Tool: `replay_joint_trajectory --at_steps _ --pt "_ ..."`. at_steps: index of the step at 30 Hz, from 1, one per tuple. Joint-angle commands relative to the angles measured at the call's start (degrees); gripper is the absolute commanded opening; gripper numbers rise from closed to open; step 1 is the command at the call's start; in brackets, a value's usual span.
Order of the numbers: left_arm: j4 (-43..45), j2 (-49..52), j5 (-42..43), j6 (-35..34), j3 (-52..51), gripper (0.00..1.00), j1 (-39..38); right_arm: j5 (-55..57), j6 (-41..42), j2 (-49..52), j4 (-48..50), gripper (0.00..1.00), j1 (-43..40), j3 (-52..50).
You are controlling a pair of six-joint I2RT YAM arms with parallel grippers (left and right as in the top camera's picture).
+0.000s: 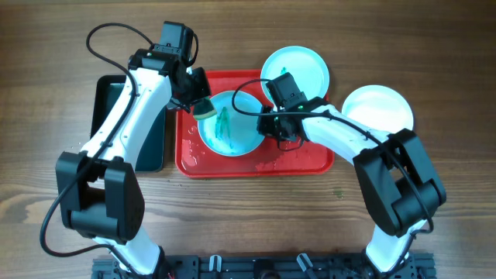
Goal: Clean dirty plates on tray and stack at the side
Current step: 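Scrub the lower white plate with the sponge in the left gripper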
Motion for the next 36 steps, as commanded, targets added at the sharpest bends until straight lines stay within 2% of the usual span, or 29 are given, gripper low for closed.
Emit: replay_joint_trajectory --at_steps 1,2,3,6,7,11,18,21,23,25,27,28,31,33,34,36 --pt "0.42 0.33 -1.95 -0.94 -0.22 0.04 -0.11 -0.37 -4.02 1.18 2.6 0.4 -1.03 0.66" --pt "0.59 0.33 -1.95 -0.5 -0.22 0.04 -0.13 -0.35 -5.51 1.18 3.72 0.39 -1.22 0.66" --pt "0.83 0.35 -2.01 0.2 -0.24 0.04 -0.17 -0.33 -6.84 1.18 4.55 0.34 -1.22 0.66" --pt "1.73 2.05 -1.95 5.79 -0.72 0.04 -0.68 -0.37 -7.65 1.44 4.44 0.08 -1.07 0.66" --pt "1.86 2.99 -1.77 7.08 -1.07 0.04 -0.9 -0.61 -7.58 1.75 4.46 0.04 -1.05 0.66" --pt "4.11 6.14 -1.31 12.15 -3.21 0.04 -2.05 -1.05 -7.48 1.92 4.44 0.04 -1.05 0.66" --pt "11.87 11.85 -1.31 15.89 -8.02 0.04 -2.4 -1.77 -7.69 1.92 4.35 0.04 -1.05 0.66" --pt "12.52 13.42 -0.87 15.89 -8.63 0.04 -2.51 -2.25 -7.82 1.92 4.28 0.04 -1.05 0.66" --pt "12.7 13.53 5.7 19.61 -8.63 0.04 -2.8 -2.56 -7.8 1.92 4.28 0.04 -1.05 0.66" --pt "11.85 13.53 15.67 25.16 -8.63 0.04 -3.34 -2.8 -7.85 1.92 4.31 0.04 -1.05 0.66" --pt "11.23 13.53 18.49 28.02 -8.63 0.04 -3.85 -3.17 -8.17 1.92 4.44 0.04 -1.05 0.66" --pt "12.2 13.53 17.31 27.98 -8.63 0.04 -3.96 -3.17 -8.26 1.92 4.5 0.04 -1.05 0.66" --pt "17.51 13.53 -0.26 14.25 -8.63 0.04 -3.96 -3.17 -8.24 1.92 4.55 0.04 -1.05 0.66" --pt "16.33 13.53 -19.15 -1.55 -8.63 0.04 -3.98 -3.15 -8.24 1.92 4.52 0.04 -1.05 0.66" --pt "14.23 13.53 -23.98 -5.97 -8.63 0.04 -3.98 -3.15 -8.22 1.92 4.55 0.04 -1.05 0.66" --pt "10.29 13.53 -23.5 -6.71 -8.63 0.04 -4.04 -3.17 -8.24 1.92 4.52 0.04 -1.05 0.66"
